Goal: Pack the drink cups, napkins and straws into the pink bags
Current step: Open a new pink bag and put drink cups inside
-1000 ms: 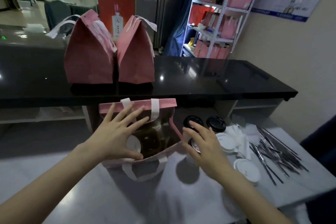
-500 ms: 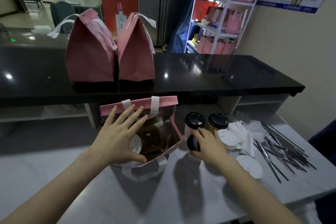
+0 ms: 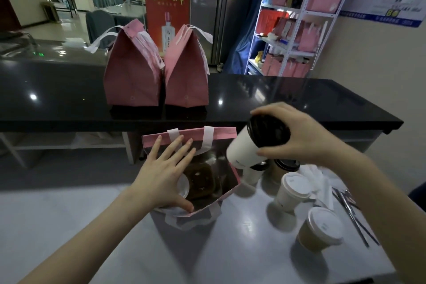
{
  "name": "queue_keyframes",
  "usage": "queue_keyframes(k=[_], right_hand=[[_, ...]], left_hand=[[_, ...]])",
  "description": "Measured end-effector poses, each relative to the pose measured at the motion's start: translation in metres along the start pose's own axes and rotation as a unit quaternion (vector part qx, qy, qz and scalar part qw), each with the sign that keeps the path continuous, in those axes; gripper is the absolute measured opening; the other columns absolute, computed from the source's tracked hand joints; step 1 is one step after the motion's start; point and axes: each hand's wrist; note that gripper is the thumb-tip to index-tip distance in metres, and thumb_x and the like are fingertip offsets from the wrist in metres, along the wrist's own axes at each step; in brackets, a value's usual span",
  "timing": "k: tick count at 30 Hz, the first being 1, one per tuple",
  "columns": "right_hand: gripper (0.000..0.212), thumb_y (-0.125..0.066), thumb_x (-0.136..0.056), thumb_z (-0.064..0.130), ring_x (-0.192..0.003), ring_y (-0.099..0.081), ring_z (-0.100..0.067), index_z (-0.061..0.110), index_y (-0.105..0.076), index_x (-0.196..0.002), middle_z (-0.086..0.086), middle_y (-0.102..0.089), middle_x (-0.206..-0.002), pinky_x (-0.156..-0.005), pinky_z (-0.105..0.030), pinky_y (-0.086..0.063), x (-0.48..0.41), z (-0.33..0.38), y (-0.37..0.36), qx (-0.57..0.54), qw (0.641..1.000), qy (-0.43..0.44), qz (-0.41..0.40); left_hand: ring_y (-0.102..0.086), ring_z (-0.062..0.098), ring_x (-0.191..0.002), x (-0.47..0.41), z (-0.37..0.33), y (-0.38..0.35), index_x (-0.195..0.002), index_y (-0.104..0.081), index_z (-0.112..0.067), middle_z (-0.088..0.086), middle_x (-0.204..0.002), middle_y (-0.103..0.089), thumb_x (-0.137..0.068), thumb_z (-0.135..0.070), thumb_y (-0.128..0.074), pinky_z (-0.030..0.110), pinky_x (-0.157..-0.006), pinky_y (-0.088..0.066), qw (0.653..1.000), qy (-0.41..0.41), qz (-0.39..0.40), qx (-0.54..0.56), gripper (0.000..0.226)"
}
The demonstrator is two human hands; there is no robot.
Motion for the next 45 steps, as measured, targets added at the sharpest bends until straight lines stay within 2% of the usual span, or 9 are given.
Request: queue_keyframes(k=[3,7,13,16,17,20,23,28,45], right_hand=[[0.072,-0.077,-0.06,0.052,-0.112,-0.047,0.005,0.044,-0.049,-0.125,0.025,-0.047,-0.121,-0.091,-0.015,-0.042,-0.016,0.034,-0.005,-0.003,0.998,0.048,0.047],[0.076,-0.081,-0.066,0.043,-0.116,-0.043,-0.009,0.033,-0.047,-0.133,0.011,-0.046,-0.127,-0.099,-0.029,-0.043,-0.039,0.045,-0.066,0.081,0.988,0.071,0.107],[0.077,-0.075,-0.072,0.04,-0.118,-0.041,-0.021,0.028,-0.04,-0.139,0.004,-0.041,-0.136,-0.093,-0.038,-0.047,-0.05,0.023,-0.142,0.221,0.962,0.079,0.139],[0.078,-0.076,-0.074,0.033,-0.122,-0.037,-0.025,0.024,-0.036,-0.14,-0.003,-0.039,-0.138,-0.097,-0.04,-0.042,-0.056,0.018,-0.156,0.306,0.941,0.082,0.123],[0.079,-0.076,-0.074,0.032,-0.123,-0.037,-0.026,0.022,-0.035,-0.14,-0.004,-0.038,-0.138,-0.097,-0.04,-0.043,-0.058,0.019,-0.159,0.314,0.939,0.08,0.115],[0.079,-0.078,-0.073,0.03,-0.123,-0.037,-0.027,0.016,-0.036,-0.139,-0.006,-0.037,-0.138,-0.09,-0.039,-0.046,-0.063,0.028,-0.171,0.323,0.935,0.108,0.098],[0.072,-0.077,-0.073,0.027,-0.122,-0.038,-0.028,0.013,-0.042,-0.134,-0.007,-0.038,-0.136,-0.086,-0.04,-0.048,-0.065,0.031,-0.183,0.342,0.924,0.133,0.103],[0.079,-0.078,-0.073,0.027,-0.127,-0.035,-0.03,0.019,-0.037,-0.14,-0.008,-0.033,-0.143,-0.091,-0.045,-0.047,-0.065,0.004,-0.186,0.293,0.943,0.031,0.154],[0.084,-0.08,-0.068,0.023,-0.128,-0.029,-0.03,0.024,-0.035,-0.139,-0.004,-0.029,-0.142,-0.09,-0.046,-0.048,-0.061,-0.025,-0.214,0.227,0.961,-0.037,0.155]], left_hand=[[0.034,0.023,-0.14,0.0,-0.001,0.001,-0.147,0.025,-0.022,-0.001,-0.159,0.022,-0.05,-0.101,-0.029,0.057,-0.114,0.016,1.0,0.001,-0.002,0.001,0.136],[0.027,0.022,-0.143,0.003,0.0,0.004,-0.153,0.013,-0.018,0.0,-0.16,0.016,-0.05,-0.1,-0.034,0.055,-0.115,0.015,1.0,0.008,-0.006,-0.003,0.14],[0.014,0.021,-0.147,0.015,0.007,0.011,-0.153,-0.003,-0.016,0.001,-0.162,-0.002,-0.059,-0.086,-0.047,0.054,-0.116,0.014,1.0,0.001,-0.011,-0.013,0.125],[-0.014,0.025,-0.148,0.02,0.008,0.016,-0.151,-0.027,-0.013,0.005,-0.158,-0.026,-0.052,-0.075,-0.062,0.057,-0.117,-0.003,1.0,0.001,-0.012,-0.02,0.122],[-0.014,0.026,-0.148,0.021,0.009,0.016,-0.151,-0.027,-0.014,0.004,-0.159,-0.025,-0.052,-0.073,-0.063,0.057,-0.117,-0.001,1.0,0.002,0.0,-0.018,0.122],[0.016,0.025,-0.147,0.021,0.012,0.013,-0.155,-0.005,-0.018,0.002,-0.163,-0.002,-0.056,-0.076,-0.059,0.054,-0.115,0.018,0.999,0.023,0.018,-0.02,0.127],[0.023,0.025,-0.145,0.02,0.016,0.008,-0.154,0.0,-0.016,0.003,-0.163,0.0,-0.053,-0.082,-0.056,0.055,-0.115,0.017,0.998,0.044,0.022,-0.027,0.133],[0.034,0.026,-0.141,0.019,0.018,0.002,-0.151,0.013,-0.014,0.004,-0.162,0.012,-0.05,-0.094,-0.042,0.058,-0.113,0.017,0.998,0.042,0.02,-0.042,0.141],[0.034,0.026,-0.141,0.013,0.016,0.0,-0.152,0.011,-0.015,0.004,-0.163,0.01,-0.05,-0.095,-0.045,0.06,-0.112,0.017,0.998,0.036,0.038,-0.027,0.141]])
Point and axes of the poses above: each hand's wrist, its own x-axis away from the middle knuckle, its own y-axis out of the back of the hand, z = x × y
